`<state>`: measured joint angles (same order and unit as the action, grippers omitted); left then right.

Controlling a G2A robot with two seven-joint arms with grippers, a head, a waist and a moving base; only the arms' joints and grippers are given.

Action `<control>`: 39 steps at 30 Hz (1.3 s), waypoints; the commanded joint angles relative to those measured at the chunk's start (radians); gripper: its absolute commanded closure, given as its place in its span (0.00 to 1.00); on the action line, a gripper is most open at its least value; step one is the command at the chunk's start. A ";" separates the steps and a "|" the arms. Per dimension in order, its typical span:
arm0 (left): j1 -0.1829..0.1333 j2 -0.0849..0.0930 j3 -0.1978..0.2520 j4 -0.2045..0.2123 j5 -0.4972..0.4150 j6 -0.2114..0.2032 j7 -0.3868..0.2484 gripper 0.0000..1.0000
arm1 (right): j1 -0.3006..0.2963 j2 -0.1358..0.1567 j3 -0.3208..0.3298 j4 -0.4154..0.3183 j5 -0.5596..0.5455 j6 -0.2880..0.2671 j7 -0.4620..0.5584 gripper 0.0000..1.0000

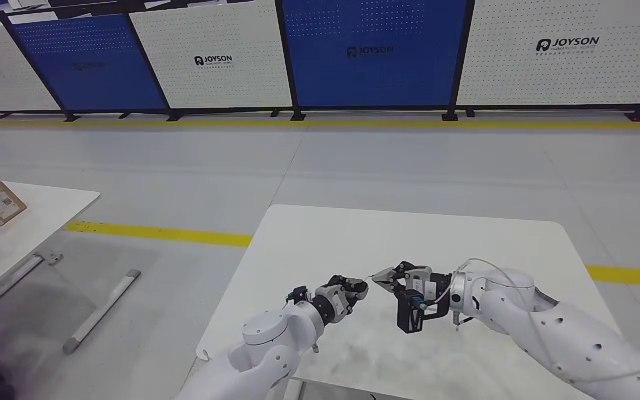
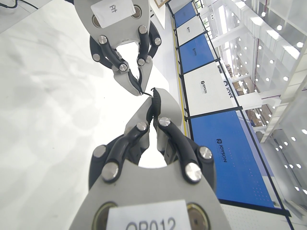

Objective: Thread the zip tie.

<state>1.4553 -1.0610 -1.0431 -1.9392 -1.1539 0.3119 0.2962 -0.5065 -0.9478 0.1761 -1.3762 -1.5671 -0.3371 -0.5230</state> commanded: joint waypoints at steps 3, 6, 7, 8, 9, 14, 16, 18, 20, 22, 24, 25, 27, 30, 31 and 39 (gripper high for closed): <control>0.005 -0.002 -0.003 0.001 0.018 -0.004 -0.003 1.00 | -0.022 0.002 0.030 -0.008 -0.003 -0.003 -0.005 1.00; 0.005 -0.004 -0.003 0.006 0.028 -0.001 -0.006 1.00 | -0.034 0.008 0.044 -0.010 -0.003 -0.003 -0.008 0.53; 0.005 -0.005 -0.002 0.007 0.034 -0.001 -0.007 1.00 | -0.037 0.011 0.049 -0.011 -0.003 -0.003 -0.009 0.44; 0.005 -0.005 -0.002 0.009 0.039 -0.002 -0.008 1.00 | -0.041 0.014 0.054 -0.013 -0.002 -0.003 -0.013 0.14; 0.004 -0.006 -0.002 0.011 0.060 -0.008 -0.004 1.00 | -0.047 0.021 0.063 -0.012 0.001 -0.003 -0.023 0.05; 0.016 -0.007 0.025 0.021 0.230 -0.078 -0.004 1.00 | -0.094 0.055 0.112 -0.016 0.055 -0.003 -0.042 0.00; 0.022 -0.006 0.046 0.033 0.325 -0.093 -0.030 1.00 | -0.111 0.072 0.114 -0.016 0.109 -0.003 -0.017 0.00; 0.024 -0.005 0.059 0.046 0.456 -0.143 -0.019 1.00 | -0.115 0.085 0.109 -0.029 0.136 -0.003 0.009 0.00; 0.034 -0.007 0.088 0.069 0.541 -0.182 -0.027 1.00 | -0.124 0.099 0.102 -0.040 0.189 -0.003 0.012 0.00; 0.030 -0.009 0.094 0.080 0.571 -0.188 -0.037 1.00 | -0.127 0.109 0.090 -0.043 0.239 -0.003 0.004 0.00; 0.030 -0.009 0.094 0.080 0.571 -0.188 -0.037 1.00 | -0.127 0.109 0.090 -0.043 0.239 -0.003 0.004 0.00; 0.030 -0.009 0.094 0.080 0.571 -0.188 -0.037 1.00 | -0.127 0.109 0.090 -0.043 0.239 -0.003 0.004 0.00; 0.030 -0.009 0.094 0.080 0.571 -0.188 -0.037 1.00 | -0.127 0.109 0.090 -0.043 0.239 -0.003 0.004 0.00; 0.030 -0.009 0.094 0.080 0.571 -0.188 -0.037 1.00 | -0.127 0.109 0.090 -0.043 0.239 -0.003 0.004 0.00; 0.030 -0.009 0.094 0.080 0.571 -0.188 -0.037 1.00 | -0.127 0.109 0.090 -0.043 0.239 -0.003 0.004 0.00; 0.032 -0.006 0.091 0.134 0.746 -0.251 -0.064 1.00 | -0.157 0.115 0.111 -0.022 0.371 -0.003 0.014 0.00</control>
<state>1.4877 -1.0683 -0.9490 -1.8162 -0.4498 0.0722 0.2485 -0.6554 -0.8363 0.2797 -1.4088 -1.2600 -0.3400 -0.5069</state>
